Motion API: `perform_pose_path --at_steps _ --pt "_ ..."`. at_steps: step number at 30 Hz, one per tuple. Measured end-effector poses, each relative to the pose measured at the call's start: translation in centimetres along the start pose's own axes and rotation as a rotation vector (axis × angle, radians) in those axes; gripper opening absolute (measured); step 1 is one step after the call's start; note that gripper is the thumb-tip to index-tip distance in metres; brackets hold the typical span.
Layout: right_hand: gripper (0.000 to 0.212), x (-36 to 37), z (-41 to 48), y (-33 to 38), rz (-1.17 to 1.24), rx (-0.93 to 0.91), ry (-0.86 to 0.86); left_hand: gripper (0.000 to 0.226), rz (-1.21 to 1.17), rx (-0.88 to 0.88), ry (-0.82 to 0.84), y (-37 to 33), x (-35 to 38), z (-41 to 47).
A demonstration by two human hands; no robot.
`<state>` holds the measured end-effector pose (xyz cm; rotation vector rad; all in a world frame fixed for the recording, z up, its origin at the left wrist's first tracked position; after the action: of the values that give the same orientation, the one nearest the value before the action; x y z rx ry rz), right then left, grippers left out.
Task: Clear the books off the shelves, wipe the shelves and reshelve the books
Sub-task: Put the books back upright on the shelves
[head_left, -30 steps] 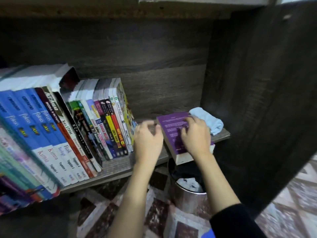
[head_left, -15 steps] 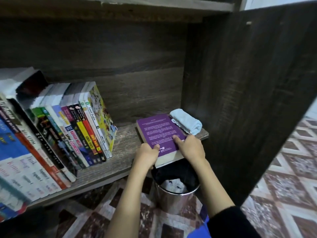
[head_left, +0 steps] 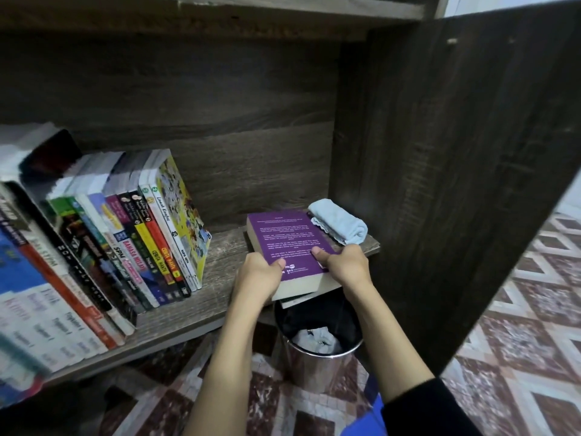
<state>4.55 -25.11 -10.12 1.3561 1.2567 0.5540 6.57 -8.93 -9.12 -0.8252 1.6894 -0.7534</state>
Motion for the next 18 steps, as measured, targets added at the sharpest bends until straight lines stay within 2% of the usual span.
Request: perform_pose_path --at_steps 3,6,8,10,12,15,18 --pt "0.033 0.1 -0.3 0.2 0.159 -0.032 0.008 0.013 -0.178 0.036 -0.007 0.0 -0.4 0.1" --pt "0.027 0.2 -0.4 0.8 0.28 -0.102 0.063 0.014 -0.445 0.059 0.061 -0.3 -0.7 -0.3" --pt "0.043 -0.2 -0.6 1.4 0.34 -0.121 0.078 0.008 -0.549 0.081 0.093 -0.4 -1.3 -0.4" --pt "0.05 -0.5 -0.8 1.9 0.439 -0.113 0.129 0.023 -0.635 0.096 0.117 -0.4 -2.0 -0.6" --pt "0.045 -0.7 -1.4 2.6 0.549 -0.094 0.182 0.037 -0.684 0.108 0.127 -0.3 -2.7 -0.5" --pt "0.051 -0.3 -2.1 3.5 0.645 -0.028 0.318 0.039 -0.716 0.138 0.155 -0.2 -3.6 -0.8" --pt "0.047 0.4 -2.2 3.6 0.715 -0.003 0.415 0.037 -0.644 0.178 0.155 -0.2 -4.4 -0.8"
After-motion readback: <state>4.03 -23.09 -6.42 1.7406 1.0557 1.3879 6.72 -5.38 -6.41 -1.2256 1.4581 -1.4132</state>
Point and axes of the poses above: each hand's wrist, its own z-axis towards the middle knuckle, its own x-axis out of the palm, y = z × x, the point moved 3 cm from there along z, towards the middle knuckle, and after that the axes turned 8 degrees about y, right-handed, at the moved point
